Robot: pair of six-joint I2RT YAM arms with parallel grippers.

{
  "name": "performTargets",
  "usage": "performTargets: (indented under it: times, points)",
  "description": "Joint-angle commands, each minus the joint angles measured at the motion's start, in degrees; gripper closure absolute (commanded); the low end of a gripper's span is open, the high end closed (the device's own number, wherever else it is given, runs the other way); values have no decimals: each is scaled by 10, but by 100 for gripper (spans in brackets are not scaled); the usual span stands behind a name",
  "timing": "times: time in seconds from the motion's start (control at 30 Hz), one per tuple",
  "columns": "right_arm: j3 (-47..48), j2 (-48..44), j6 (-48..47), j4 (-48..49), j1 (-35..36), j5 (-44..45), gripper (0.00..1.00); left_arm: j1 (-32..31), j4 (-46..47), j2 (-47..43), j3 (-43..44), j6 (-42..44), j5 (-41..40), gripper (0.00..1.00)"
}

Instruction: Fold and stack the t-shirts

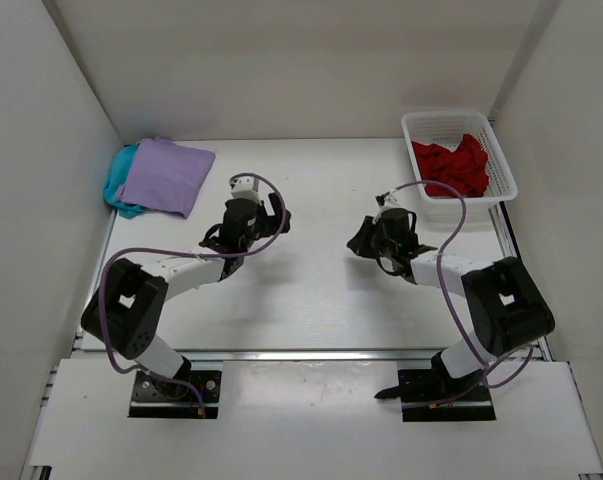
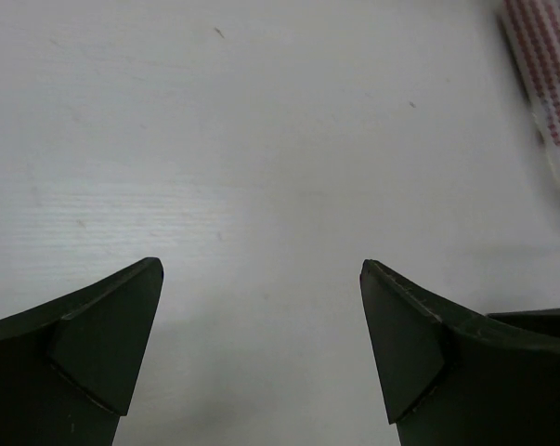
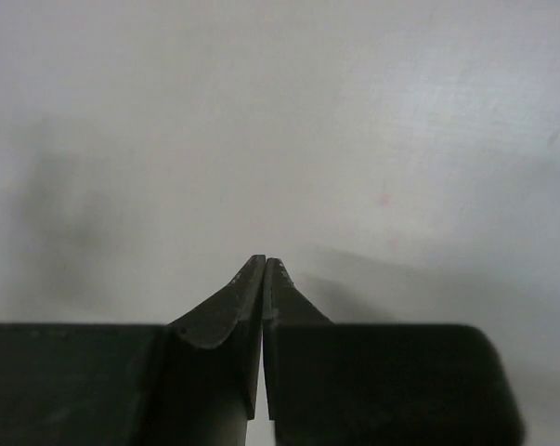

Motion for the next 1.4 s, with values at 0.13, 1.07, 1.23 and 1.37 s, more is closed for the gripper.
performTargets:
  times: [0.13, 1.07, 1.23, 1.37]
  points:
    - [91, 76, -118, 133, -25, 214, 88, -3, 127, 83, 41, 95, -141, 2]
    - [142, 168, -276, 217, 25, 284, 1, -15, 202, 230, 124, 208, 28, 1]
    - [146, 165, -267, 219, 20, 280, 1, -20, 197, 231, 125, 193, -11, 2]
    - [174, 190, -327, 207, 57, 318, 1, -16, 253, 219, 86, 186, 18, 1]
